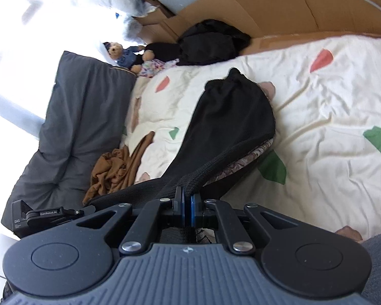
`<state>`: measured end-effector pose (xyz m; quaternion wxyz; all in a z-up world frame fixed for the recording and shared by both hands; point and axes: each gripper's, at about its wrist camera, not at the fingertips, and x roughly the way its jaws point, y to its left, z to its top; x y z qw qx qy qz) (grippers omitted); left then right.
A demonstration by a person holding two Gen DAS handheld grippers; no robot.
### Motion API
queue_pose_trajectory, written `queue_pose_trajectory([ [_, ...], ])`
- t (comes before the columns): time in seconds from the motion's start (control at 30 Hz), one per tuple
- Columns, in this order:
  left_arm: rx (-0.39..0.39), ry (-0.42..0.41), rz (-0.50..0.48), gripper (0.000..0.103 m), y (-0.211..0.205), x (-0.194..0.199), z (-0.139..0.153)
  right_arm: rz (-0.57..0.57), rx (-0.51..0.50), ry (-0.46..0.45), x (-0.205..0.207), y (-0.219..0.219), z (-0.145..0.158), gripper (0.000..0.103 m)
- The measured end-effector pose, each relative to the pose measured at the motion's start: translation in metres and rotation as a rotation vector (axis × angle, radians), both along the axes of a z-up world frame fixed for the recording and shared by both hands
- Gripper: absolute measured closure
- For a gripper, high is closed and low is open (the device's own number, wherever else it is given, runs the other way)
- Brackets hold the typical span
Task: Fold clothes
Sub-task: 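Lift the pants hem with both grippers and fold it over toward the waistband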
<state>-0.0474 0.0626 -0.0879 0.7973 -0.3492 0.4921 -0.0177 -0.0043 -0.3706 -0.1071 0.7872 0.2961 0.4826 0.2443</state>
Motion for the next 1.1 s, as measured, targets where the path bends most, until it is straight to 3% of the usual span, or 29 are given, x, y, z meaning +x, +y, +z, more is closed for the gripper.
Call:
queue_pose_trajectory([
  [0.43,0.062,0.062,0.000,0.097,-0.004,0.027,-0.025,-0.018,0.031,0.038,0.020,-0.003,-0.035,0.099],
  [1.1,0.054,0.061,-0.071,0.097,-0.003,0.093,-0.030,-0.128,0.005,0.043,0.054,-0.001,-0.045,0.099],
])
